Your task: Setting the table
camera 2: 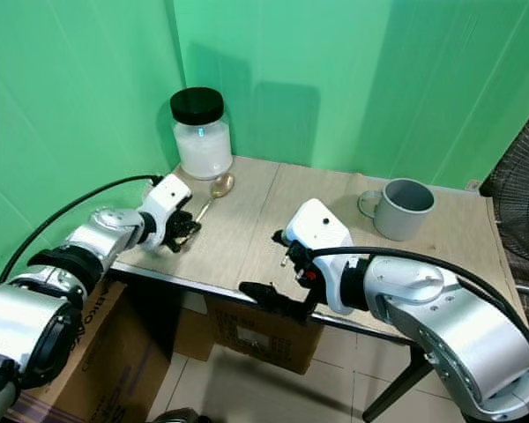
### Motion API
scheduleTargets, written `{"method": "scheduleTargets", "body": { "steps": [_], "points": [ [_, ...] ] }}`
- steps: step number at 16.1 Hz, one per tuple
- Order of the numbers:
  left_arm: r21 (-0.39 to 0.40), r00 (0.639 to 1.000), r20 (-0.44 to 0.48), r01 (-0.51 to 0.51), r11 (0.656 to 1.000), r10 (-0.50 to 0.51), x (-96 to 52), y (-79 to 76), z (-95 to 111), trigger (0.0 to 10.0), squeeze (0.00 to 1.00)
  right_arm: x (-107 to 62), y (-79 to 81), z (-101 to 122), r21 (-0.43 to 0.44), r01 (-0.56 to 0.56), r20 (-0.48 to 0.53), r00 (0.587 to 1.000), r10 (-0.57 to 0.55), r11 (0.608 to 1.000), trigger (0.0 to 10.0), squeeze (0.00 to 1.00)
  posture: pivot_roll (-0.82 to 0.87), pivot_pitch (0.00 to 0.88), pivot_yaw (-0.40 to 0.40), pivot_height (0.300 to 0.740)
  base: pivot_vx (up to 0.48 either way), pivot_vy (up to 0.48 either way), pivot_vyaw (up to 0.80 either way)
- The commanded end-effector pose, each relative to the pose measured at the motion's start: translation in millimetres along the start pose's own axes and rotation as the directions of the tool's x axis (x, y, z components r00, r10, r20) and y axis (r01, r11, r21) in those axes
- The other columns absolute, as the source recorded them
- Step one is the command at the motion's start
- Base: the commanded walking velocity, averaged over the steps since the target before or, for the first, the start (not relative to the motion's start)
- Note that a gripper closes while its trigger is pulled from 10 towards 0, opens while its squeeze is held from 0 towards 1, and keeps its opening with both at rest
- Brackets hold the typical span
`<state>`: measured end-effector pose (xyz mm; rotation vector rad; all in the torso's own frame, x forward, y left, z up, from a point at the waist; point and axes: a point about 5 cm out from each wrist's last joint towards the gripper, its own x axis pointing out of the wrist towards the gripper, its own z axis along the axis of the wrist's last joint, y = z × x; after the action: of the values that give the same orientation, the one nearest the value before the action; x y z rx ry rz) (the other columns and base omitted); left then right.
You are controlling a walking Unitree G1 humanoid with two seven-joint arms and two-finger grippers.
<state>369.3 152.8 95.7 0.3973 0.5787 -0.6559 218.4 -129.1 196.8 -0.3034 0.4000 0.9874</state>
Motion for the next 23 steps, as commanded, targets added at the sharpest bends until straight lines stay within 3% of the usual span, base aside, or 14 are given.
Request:
{"method": "scheduleTargets", "body": {
  "steps": [1,4,14,16,18,20,23],
  "points": [
    [0.02,0.999,-0.04,0.002,1.0,-0.001,1.5,-2.7,-6,0.0,0.0,-2.5,0.9,1,-0.009,0.0,-0.006,1.0,0.0,1.0,10.0,0.0,-0.05,0.0,0.071,0.74,0.0,0.0,0.0],
    [0.021,0.996,-0.084,0.01,1.0,-0.008,2.2,-5.5,-16,0.0,0.0,-2.6,2.3,1,-0.006,0.0,-0.009,1.0,0.0,1.0,10.0,0.0,-0.05,0.0,0.074,0.74,0.0,0.0,0.0],
    [-0.016,0.995,-0.098,0.03,0.999,-0.031,1.8,-7.4,-24,0.0,0.0,-1.7,3.5,1,-0.003,0.005,-0.012,1.0,-0.005,1.0,10.0,0.0,-0.05,0.0,0.081,0.74,0.0,0.0,0.0],
    [-0.07,0.999,-0.038,0.006,0.998,-0.009,-0.1,-3.0,-18,0.0,0.0,-2.1,3.3,2,-0.006,0.011,-0.011,1.0,-0.011,1.0,10.0,0.0,-0.05,0.0,0.085,0.74,0.0,0.0,0.0],
    [-0.125,0.992,0.098,0.09,0.988,-0.078,-4.4,0.4,-2,0.0,0.0,-2.8,2.9,2,-0.007,0.016,-0.011,1.0,-0.016,1.0,10.0,0.0,-0.05,0.0,0.085,0.74,0.0,0.0,0.0],
    [-0.125,0.974,0.17,0.171,0.977,-0.148,-9.7,3.2,10,0.0,0.0,-3.1,2.9,2,-0.008,0.017,-0.009,1.0,-0.017,1.0,10.0,0.0,-0.05,0.0,0.087,0.74,0.0,0.0,0.0],
    [-0.065,0.951,0.182,0.264,0.962,-0.249,-14.8,1.7,11,0.0,0.0,-3.6,4.0,2,-0.008,0.019,-0.008,1.0,-0.019,1.0,10.0,0.0,-0.04,0.0,0.09,0.74,0.0,0.0,0.0]
  ]
}}
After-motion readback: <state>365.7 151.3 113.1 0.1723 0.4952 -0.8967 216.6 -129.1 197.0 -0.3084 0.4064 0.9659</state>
